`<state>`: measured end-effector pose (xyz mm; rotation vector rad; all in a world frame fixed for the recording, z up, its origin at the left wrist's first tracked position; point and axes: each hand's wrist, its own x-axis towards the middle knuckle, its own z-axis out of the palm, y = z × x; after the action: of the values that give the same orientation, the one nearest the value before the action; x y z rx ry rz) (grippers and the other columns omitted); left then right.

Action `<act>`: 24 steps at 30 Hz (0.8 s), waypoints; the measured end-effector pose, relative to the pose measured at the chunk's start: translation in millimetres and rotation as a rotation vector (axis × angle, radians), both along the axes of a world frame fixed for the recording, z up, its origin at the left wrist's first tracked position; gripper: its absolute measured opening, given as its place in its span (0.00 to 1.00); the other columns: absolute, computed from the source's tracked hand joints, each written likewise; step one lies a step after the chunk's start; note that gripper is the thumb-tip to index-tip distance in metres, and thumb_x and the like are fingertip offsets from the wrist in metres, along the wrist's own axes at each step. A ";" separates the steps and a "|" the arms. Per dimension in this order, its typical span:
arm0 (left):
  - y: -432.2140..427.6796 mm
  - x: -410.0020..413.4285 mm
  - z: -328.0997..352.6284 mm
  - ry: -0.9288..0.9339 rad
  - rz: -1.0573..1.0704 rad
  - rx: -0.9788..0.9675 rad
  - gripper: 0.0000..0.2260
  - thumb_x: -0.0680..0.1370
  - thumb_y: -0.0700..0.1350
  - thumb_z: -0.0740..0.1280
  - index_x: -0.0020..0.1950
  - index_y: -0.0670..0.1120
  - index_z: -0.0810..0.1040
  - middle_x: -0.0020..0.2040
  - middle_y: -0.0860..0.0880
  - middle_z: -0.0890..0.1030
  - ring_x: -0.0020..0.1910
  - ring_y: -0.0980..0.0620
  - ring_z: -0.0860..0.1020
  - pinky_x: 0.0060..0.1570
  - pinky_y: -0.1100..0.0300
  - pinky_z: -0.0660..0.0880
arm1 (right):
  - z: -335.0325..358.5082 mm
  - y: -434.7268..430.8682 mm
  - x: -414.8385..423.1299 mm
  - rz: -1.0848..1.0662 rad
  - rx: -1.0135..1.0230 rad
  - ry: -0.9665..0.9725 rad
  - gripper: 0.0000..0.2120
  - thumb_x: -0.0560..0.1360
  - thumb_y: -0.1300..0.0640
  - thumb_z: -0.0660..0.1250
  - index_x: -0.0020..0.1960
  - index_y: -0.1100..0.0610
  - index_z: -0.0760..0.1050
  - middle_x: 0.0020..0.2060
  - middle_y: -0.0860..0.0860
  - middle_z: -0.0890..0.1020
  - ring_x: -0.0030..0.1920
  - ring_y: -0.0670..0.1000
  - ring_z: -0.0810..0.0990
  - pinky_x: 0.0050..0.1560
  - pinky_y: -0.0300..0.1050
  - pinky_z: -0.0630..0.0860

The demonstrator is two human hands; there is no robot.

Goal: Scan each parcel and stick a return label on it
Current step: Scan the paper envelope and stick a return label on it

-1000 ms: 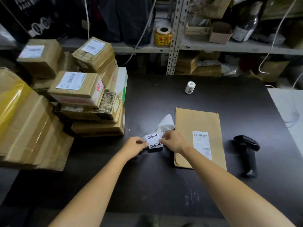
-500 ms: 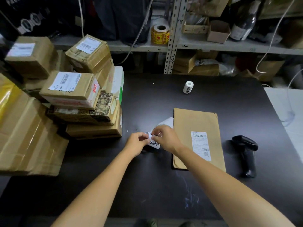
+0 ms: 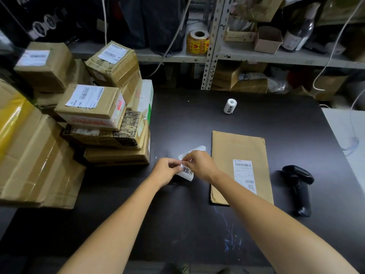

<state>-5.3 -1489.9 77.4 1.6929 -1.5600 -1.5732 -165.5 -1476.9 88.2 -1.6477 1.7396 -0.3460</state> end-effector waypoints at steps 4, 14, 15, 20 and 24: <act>-3.0 2.6 -0.2 -0.019 -0.016 -0.009 0.12 0.76 0.37 0.71 0.59 0.42 0.82 0.53 0.47 0.83 0.52 0.53 0.79 0.53 0.64 0.71 | -1.1 -5.4 2.1 -0.028 0.043 -0.044 0.10 0.79 0.58 0.63 0.50 0.57 0.83 0.47 0.54 0.84 0.49 0.55 0.80 0.51 0.51 0.78; -13.6 21.7 -7.7 -0.086 0.035 -0.018 0.09 0.76 0.34 0.69 0.56 0.40 0.83 0.52 0.44 0.84 0.50 0.50 0.80 0.56 0.58 0.75 | 7.4 -10.0 -33.1 -0.362 0.000 -0.146 0.10 0.78 0.60 0.60 0.57 0.55 0.76 0.48 0.53 0.80 0.45 0.55 0.82 0.48 0.51 0.79; -14.1 22.6 -8.2 -0.109 0.048 -0.023 0.10 0.76 0.34 0.69 0.56 0.40 0.83 0.51 0.43 0.84 0.49 0.50 0.80 0.54 0.59 0.75 | 10.2 -9.3 -40.1 -0.396 -0.021 -0.149 0.11 0.78 0.61 0.59 0.57 0.54 0.75 0.48 0.53 0.80 0.43 0.55 0.82 0.47 0.51 0.79; -13.2 9.5 -0.2 -0.164 0.100 -0.072 0.12 0.75 0.33 0.68 0.58 0.40 0.80 0.43 0.46 0.81 0.35 0.55 0.78 0.36 0.68 0.75 | 22.9 0.7 -78.3 -0.492 -0.033 -0.150 0.11 0.78 0.60 0.59 0.59 0.54 0.74 0.46 0.51 0.79 0.47 0.55 0.81 0.51 0.56 0.80; -13.6 -9.1 12.9 -0.266 0.129 -0.214 0.11 0.72 0.37 0.74 0.50 0.48 0.76 0.39 0.51 0.75 0.36 0.54 0.75 0.28 0.72 0.67 | 28.8 12.6 -107.0 -0.501 -0.025 -0.105 0.09 0.79 0.57 0.60 0.53 0.57 0.78 0.42 0.51 0.81 0.44 0.55 0.81 0.50 0.55 0.81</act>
<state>-14.4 -1503.4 90.2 1.8950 -1.6379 -1.1109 -272.5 -1464.3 116.9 -1.1664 2.0572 -0.6736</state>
